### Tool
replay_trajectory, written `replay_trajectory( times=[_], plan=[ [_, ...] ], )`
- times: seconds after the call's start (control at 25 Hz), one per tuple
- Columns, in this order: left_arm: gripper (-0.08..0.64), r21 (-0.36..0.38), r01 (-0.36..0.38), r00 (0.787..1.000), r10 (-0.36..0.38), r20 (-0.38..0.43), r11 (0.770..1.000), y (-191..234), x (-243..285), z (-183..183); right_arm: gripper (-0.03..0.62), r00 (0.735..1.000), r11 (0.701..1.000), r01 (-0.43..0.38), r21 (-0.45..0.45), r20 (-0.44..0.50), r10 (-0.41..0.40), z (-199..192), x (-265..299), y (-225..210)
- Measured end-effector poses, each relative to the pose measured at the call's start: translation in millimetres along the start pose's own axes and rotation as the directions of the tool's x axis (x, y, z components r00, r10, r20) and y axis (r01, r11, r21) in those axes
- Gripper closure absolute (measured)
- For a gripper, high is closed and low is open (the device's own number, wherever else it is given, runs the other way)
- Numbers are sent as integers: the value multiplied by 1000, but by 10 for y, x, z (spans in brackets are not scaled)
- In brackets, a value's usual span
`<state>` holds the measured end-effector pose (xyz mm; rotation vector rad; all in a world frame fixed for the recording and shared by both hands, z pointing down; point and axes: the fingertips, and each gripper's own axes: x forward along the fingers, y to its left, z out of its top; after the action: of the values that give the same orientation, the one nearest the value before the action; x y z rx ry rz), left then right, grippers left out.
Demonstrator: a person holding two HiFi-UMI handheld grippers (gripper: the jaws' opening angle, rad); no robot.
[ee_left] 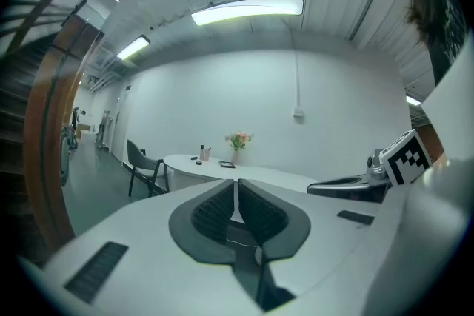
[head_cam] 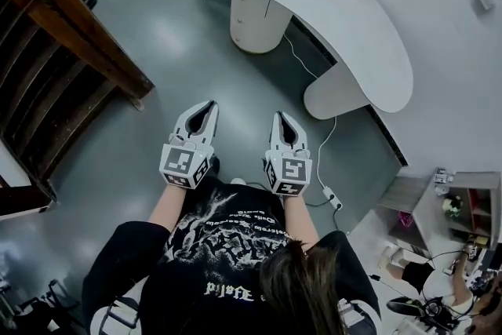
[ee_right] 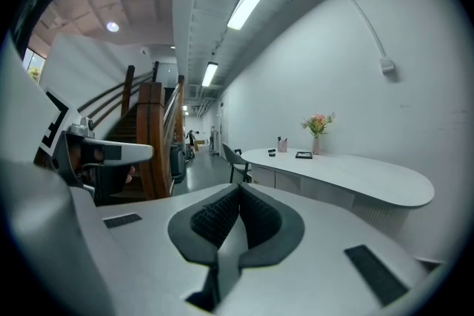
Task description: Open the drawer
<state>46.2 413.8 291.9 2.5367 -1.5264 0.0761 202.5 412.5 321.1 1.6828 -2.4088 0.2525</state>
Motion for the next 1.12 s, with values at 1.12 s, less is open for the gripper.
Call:
replay_trajectory(
  times=[1.12],
  plan=[
    [531,-1,196,980,-196,-39,981,2061,1245,274,568,969,970,242,22,-50,-241,347,1887,515]
  ],
)
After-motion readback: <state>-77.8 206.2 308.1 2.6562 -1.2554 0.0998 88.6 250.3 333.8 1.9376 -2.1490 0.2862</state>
